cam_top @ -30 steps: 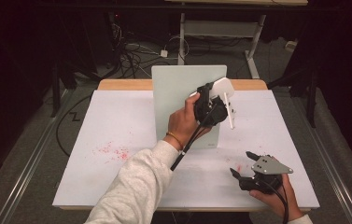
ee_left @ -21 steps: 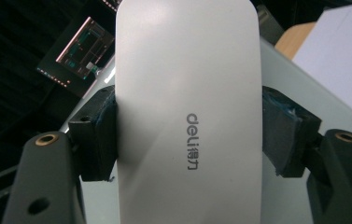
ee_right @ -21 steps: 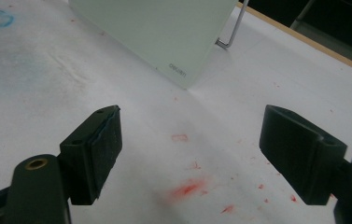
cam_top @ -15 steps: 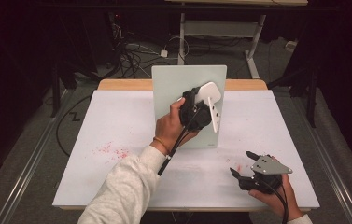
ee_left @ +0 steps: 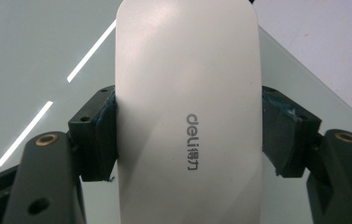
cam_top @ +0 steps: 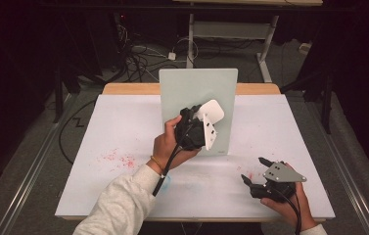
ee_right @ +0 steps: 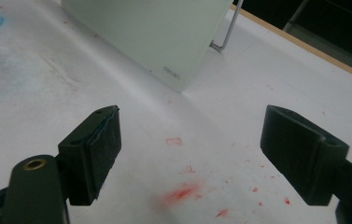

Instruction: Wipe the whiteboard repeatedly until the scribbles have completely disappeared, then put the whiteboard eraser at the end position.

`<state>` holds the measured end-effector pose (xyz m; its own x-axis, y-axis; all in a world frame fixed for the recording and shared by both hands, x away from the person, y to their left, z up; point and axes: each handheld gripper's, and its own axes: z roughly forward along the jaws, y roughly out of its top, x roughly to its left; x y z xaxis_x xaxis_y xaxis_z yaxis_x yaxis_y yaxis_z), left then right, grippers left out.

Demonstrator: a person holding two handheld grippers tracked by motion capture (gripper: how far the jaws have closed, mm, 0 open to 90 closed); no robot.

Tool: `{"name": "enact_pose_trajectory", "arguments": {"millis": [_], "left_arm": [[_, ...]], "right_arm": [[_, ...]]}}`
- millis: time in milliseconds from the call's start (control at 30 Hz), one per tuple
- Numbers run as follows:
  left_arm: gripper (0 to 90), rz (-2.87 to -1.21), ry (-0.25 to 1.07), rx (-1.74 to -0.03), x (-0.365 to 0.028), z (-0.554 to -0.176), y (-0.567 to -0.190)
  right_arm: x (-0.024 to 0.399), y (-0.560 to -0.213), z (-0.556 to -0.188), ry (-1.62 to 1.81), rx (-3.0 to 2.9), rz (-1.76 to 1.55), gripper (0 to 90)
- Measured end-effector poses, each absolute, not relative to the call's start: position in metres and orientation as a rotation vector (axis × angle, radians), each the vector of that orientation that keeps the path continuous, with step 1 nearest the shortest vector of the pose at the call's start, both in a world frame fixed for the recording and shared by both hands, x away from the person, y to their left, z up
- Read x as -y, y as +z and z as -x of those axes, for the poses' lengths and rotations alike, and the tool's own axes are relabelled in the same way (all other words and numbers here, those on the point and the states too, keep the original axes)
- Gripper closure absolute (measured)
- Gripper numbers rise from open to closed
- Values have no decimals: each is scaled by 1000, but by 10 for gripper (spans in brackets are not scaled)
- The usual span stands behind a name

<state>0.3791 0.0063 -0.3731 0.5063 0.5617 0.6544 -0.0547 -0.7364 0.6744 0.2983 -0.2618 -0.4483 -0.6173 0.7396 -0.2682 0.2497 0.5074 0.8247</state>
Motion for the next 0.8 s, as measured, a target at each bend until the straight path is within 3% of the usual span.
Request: {"name": "enact_pose_trajectory", "arguments": {"millis": [800], "left_arm": [[291,-2123,909,-432,-82,-349,-388]], "right_arm": [[261,-440,-292,1075,-2041,-786,210]]}}
